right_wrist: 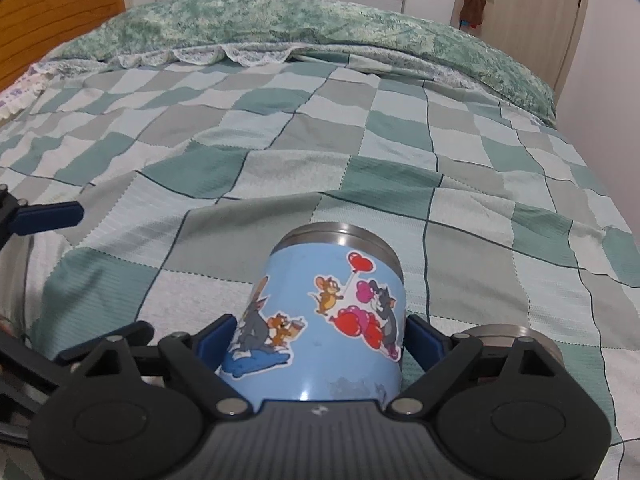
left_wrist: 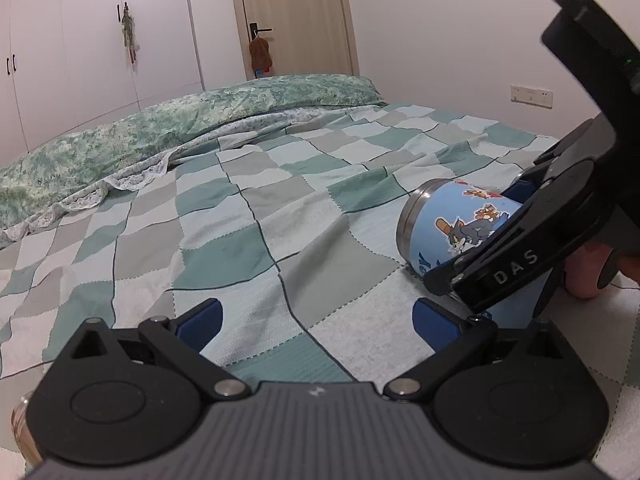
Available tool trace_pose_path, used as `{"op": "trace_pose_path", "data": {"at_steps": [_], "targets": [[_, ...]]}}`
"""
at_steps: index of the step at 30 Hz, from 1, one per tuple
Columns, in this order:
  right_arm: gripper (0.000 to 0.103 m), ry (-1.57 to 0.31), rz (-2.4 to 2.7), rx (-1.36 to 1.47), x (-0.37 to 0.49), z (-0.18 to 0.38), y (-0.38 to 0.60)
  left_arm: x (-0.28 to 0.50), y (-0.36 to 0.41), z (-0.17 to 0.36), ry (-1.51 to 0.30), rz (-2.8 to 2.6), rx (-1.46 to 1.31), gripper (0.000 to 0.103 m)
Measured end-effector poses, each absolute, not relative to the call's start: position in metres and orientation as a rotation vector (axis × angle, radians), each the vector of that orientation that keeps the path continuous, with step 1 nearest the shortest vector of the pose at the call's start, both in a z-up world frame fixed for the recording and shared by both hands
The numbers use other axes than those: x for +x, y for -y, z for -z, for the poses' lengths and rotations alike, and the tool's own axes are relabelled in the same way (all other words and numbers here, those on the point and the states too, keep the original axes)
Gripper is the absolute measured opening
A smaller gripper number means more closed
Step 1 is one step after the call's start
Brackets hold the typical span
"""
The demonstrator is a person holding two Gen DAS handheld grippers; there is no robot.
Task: Flip cup upright
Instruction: 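Lift the blue cup with the right gripper and rotate it opening-up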
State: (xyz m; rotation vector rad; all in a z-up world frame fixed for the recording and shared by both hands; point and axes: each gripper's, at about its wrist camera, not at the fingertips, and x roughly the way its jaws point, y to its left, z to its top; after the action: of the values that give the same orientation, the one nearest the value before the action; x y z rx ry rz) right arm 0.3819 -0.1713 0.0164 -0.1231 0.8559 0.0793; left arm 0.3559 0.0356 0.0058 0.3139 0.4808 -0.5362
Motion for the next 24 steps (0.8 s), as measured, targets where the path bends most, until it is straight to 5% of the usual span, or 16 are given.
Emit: {"op": "trace_pose_path", "data": {"at_steps": [24], "targets": [[0.085,-0.753,-0.15,-0.117,0.341,-0.046,0.174,0.315,-0.039,-0.032,-0.434,0.504,0.332,0.103]]}}
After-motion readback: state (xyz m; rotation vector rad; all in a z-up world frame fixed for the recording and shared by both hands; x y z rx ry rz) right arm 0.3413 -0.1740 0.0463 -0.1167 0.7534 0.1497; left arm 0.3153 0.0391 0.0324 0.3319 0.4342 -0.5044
